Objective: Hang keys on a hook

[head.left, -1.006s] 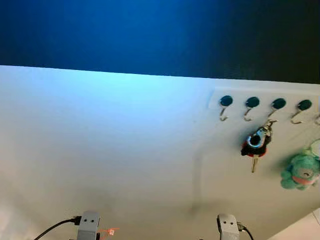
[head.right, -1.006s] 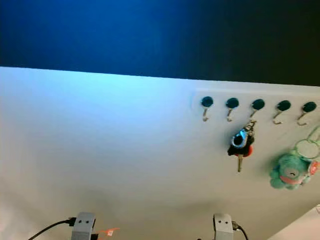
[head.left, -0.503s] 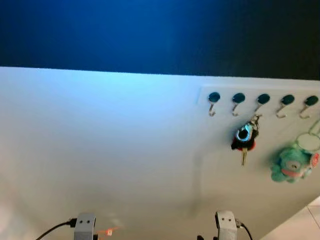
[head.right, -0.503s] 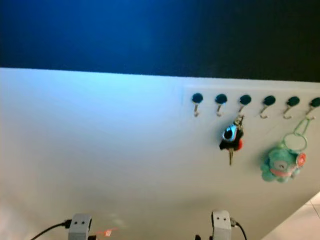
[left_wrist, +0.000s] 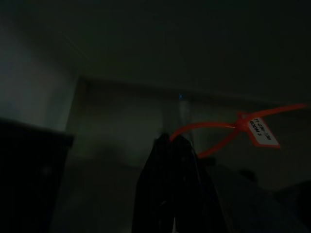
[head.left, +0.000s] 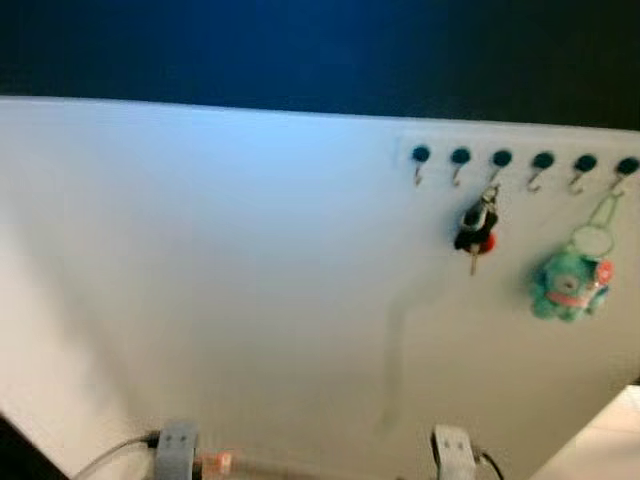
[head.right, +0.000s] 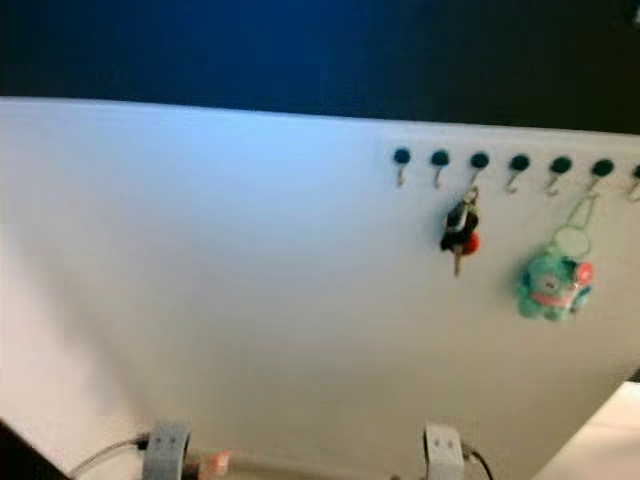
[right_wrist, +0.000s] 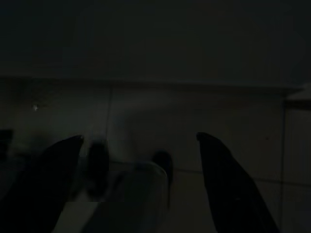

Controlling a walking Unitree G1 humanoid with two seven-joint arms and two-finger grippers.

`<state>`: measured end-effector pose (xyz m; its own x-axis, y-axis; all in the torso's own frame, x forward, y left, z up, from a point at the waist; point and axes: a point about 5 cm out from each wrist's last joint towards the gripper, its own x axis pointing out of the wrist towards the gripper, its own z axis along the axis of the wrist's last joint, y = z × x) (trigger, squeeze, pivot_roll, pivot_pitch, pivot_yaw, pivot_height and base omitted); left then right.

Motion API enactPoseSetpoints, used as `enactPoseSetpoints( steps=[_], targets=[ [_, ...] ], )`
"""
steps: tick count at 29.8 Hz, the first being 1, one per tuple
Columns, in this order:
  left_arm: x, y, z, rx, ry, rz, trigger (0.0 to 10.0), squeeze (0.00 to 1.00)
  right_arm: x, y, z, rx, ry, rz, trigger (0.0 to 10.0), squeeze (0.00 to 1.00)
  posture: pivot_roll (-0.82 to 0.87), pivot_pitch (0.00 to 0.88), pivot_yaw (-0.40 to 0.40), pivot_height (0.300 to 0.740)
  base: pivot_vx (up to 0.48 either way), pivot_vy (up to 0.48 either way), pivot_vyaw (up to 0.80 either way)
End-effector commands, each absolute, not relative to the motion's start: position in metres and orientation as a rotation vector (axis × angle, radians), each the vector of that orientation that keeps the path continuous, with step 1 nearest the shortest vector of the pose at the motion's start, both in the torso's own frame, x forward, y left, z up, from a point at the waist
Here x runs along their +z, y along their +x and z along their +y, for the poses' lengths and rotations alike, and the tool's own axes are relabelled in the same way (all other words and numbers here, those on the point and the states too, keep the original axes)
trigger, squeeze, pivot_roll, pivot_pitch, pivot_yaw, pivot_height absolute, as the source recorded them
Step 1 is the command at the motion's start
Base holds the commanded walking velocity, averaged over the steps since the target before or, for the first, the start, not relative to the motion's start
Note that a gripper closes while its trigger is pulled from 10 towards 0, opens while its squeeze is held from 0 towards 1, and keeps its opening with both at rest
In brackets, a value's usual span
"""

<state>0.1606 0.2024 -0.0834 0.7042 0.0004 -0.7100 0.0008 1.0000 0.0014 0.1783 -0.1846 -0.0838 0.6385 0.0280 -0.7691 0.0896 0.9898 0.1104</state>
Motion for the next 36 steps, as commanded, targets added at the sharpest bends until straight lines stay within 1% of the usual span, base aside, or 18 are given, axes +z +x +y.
enactPoseSetpoints(
  steps=[1,4,11,16,21,25,26,28,30,31,33,34,35,36],
  targets=[
    [-0.075,0.178,0.202,-0.023,0.030,0.732,10.0,0.00,-0.086,0.175,-0.182,-0.033,0.151,0.891,10.0,0.00,0.07,0.000,-0.017,0.740,0.000,0.000,0.00],
    [-0.072,0.184,0.198,-0.055,0.047,0.722,10.0,0.00,-0.086,0.175,-0.180,-0.032,0.155,0.892,10.0,0.00,0.07,0.000,-0.010,0.740,0.000,0.000,0.00],
    [-0.067,0.193,0.191,-0.092,0.068,0.690,10.0,0.00,-0.087,0.173,-0.179,-0.035,0.164,0.892,10.0,0.00,0.06,0.000,-0.001,0.740,0.000,-0.427,0.00],
    [-0.062,0.198,0.191,-0.077,0.087,0.634,10.0,0.00,-0.087,0.171,-0.181,-0.039,0.164,0.895,10.0,0.00,0.06,0.000,-0.002,0.740,0.000,0.000,0.00],
    [-0.061,0.198,0.190,-0.090,0.096,0.618,10.0,0.00,-0.088,0.171,-0.181,-0.038,0.163,0.895,10.0,0.00,0.06,0.000,-0.003,0.740,0.000,0.000,0.00],
    [-0.054,0.201,0.189,-0.142,0.121,0.548,10.0,0.00,-0.085,0.175,-0.179,-0.007,0.144,0.875,10.0,0.00,0.06,0.000,-0.008,0.740,0.000,0.000,0.00],
    [-0.050,0.203,0.188,-0.190,0.127,0.505,10.0,0.00,-0.083,0.178,-0.179,0.014,0.128,0.862,10.0,0.00,0.06,0.000,-0.009,0.740,0.000,0.000,0.00],
    [-0.050,0.203,0.188,-0.190,0.127,0.505,10.0,0.00,-0.083,0.178,-0.179,0.014,0.128,0.862,10.0,0.00,0.06,0.000,-0.009,0.740,0.000,0.000,0.00],
    [-0.032,0.208,0.179,-0.413,0.140,0.379,10.0,0.00,-0.077,0.189,-0.175,0.087,0.066,0.801,10.0,0.00,0.05,0.000,-0.010,0.740,0.000,0.000,0.00],
    [-0.032,0.208,0.179,-0.413,0.140,0.379,10.0,0.00,-0.077,0.189,-0.175,0.087,0.066,0.801,10.0,0.00,0.05,0.000,-0.010,0.740,0.000,0.000,0.00],
    [-0.003,0.215,0.165,-0.657,0.212,0.251,10.0,0.00,-0.067,0.202,-0.172,0.147,0.031,0.719,10.0,0.00,0.06,0.000,-0.012,0.740,0.000,0.000,0.00],
    [-0.003,0.215,0.165,-0.657,0.212,0.251,10.0,0.00,-0.067,0.202,-0.172,0.147,0.031,0.719,10.0,0.00,0.06,0.000,-0.012,0.740,0.000,0.000,0.00],
    [0.007,0.217,0.160,-0.720,0.235,0.217,10.0,0.00,-0.065,0.206,-0.171,0.160,0.027,0.694,10.0,0.00,0.06,0.000,-0.014,0.740,0.000,0.000,0.00],
    [0.007,0.217,0.160,-0.720,0.235,0.217,10.0,0.00,-0.065,0.206,-0.171,0.160,0.027,0.694,10.0,0.00,0.06,0.000,-0.014,0.740,0.000,0.000,0.00]
  ],
)
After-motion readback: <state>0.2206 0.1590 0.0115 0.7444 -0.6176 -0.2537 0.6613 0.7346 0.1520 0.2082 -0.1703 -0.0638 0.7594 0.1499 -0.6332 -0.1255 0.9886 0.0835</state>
